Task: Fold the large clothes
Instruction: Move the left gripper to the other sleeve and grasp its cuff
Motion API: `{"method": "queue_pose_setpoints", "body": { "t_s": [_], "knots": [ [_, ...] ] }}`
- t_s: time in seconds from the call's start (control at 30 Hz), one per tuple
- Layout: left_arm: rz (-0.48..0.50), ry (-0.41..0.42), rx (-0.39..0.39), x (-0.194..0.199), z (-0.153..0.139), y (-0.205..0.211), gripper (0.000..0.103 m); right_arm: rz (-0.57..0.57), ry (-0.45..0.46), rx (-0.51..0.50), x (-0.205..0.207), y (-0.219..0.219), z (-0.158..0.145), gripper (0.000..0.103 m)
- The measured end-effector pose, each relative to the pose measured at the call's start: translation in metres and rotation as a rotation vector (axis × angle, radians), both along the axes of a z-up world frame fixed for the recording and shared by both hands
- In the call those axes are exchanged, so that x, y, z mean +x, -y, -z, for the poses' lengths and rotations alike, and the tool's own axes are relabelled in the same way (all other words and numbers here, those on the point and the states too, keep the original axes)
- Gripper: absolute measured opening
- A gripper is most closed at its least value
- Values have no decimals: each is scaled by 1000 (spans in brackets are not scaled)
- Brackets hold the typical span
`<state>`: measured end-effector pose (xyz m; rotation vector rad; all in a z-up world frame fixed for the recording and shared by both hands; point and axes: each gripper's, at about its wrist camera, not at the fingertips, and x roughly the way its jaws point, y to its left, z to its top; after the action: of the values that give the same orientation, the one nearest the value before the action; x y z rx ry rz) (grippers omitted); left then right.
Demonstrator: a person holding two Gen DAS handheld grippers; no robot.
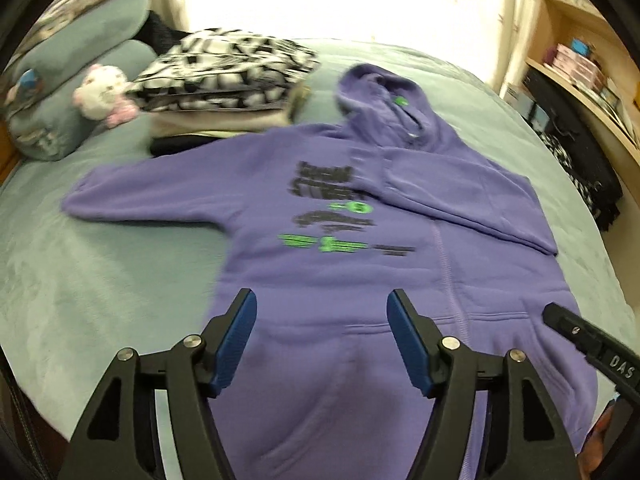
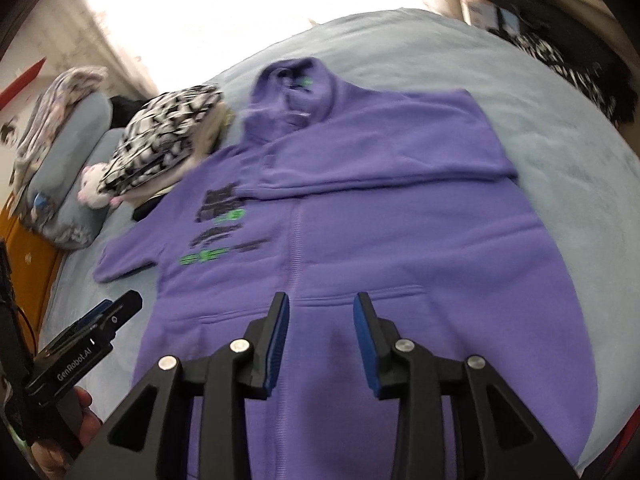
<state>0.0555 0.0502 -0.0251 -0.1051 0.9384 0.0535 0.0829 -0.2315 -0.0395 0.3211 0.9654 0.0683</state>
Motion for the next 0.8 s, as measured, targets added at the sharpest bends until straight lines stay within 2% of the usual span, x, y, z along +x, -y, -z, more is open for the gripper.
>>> {"method": "queue_pose_setpoints", "body": {
  "t_s": [0.1,0.23,0.37,0.5,0.57,0.8],
  "knots": [
    [-44,17,-5,-11,-5,-33,67,-35,40,-35,1,-27,-13,44],
    [-97,19,-24,-21,-3,-75,69,-84,77,-76,7,-64,-23,45],
    [-168,-6,-55,-25,10,-127,69,-120,98,-115,18,-96,-20,46],
    [-243,-34,-50,-19,27,-174,69,-143,80,-120,39,-126,-5,46],
    [-265,-42,-81,-12,36,-198,69,-148,63,-112,49,-137,4,46],
    [-333,7,-152,15,59,-272,69,-198,-10,-92,91,-190,42,46]
  ]
}}
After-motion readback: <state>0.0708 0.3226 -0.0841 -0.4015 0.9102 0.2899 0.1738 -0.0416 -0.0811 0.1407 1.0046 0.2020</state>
